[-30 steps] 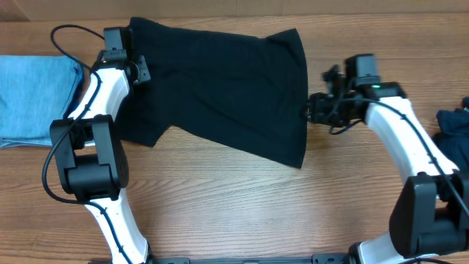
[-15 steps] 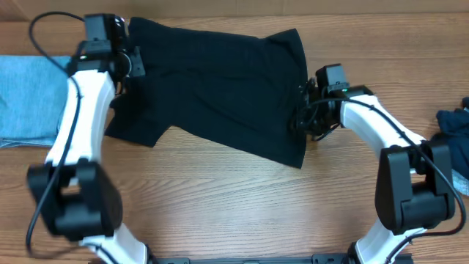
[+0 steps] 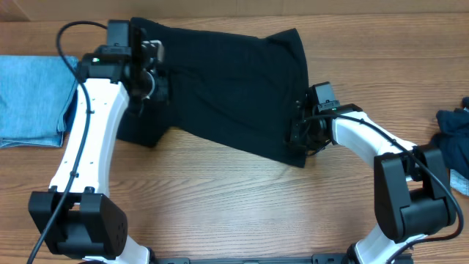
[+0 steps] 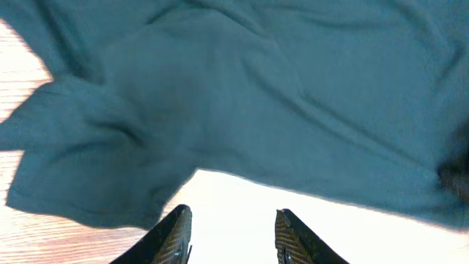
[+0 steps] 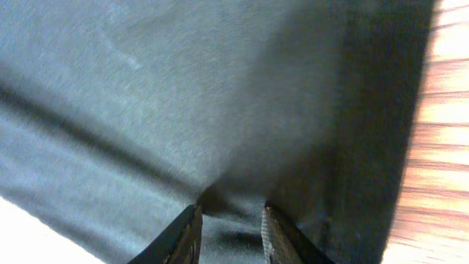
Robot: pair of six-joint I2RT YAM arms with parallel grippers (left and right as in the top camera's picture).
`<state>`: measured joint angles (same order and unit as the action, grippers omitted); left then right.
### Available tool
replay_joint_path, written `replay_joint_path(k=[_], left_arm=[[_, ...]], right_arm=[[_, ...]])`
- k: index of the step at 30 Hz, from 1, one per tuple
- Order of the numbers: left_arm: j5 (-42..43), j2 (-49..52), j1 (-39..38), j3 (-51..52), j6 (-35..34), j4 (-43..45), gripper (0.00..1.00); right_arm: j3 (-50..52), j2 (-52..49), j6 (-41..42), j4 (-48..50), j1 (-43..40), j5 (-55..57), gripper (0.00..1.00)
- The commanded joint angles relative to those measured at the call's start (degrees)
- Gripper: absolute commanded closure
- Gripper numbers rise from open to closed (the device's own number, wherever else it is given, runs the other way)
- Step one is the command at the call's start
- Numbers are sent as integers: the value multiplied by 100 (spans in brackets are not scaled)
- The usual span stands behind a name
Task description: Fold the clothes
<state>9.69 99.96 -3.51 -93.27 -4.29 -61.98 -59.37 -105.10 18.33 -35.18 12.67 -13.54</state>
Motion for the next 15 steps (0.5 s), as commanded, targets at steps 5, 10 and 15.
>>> replay_joint_path(k=[5,10,15], left_arm=[[-518,-151,-448,42,109,-643,52],[-651,-146,-481,411,4,-522,50],[-420,-146,-498,962,2,-413,50]], right_arm=[[310,-256,299,125,-579,2129,70],[304,-256,297,262,-603,2074,70],[306,-256,273,249,-560,1939,70]])
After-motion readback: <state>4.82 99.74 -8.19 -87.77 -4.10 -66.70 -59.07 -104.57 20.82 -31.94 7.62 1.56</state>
